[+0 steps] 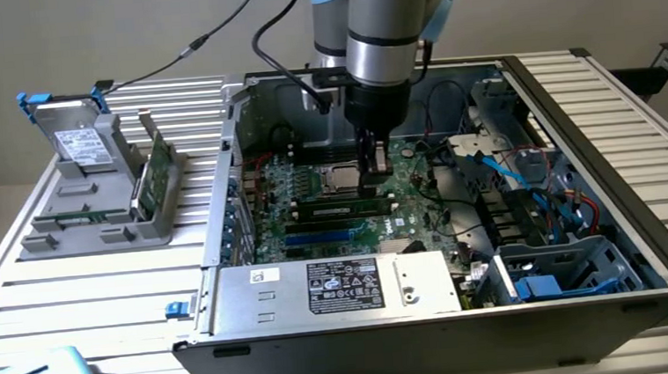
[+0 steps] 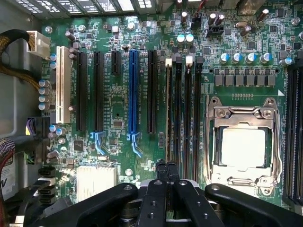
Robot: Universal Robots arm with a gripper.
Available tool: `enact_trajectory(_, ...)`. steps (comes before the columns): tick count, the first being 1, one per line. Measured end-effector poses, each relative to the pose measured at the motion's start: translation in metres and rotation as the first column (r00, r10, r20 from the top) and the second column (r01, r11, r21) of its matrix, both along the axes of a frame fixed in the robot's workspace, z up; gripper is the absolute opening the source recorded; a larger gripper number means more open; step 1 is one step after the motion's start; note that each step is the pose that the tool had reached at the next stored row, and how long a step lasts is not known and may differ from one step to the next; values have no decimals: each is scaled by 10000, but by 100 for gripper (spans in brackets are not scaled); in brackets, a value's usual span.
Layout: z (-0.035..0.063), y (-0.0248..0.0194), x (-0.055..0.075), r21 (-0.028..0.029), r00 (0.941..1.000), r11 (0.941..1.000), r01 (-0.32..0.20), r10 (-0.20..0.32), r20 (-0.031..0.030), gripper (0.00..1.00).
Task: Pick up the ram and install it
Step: 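Press down the ram until it locks into place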
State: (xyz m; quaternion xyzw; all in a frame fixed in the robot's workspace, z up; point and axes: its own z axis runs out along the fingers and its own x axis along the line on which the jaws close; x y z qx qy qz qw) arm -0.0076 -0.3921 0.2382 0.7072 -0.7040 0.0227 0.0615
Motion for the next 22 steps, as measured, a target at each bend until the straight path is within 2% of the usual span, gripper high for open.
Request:
enact_trajectory(8, -41, 0, 0, -1, 10000, 10000, 1, -1, 0, 11)
enact_trajectory(22, -54, 1, 0, 2, 10000, 10000, 1, -1, 1, 11)
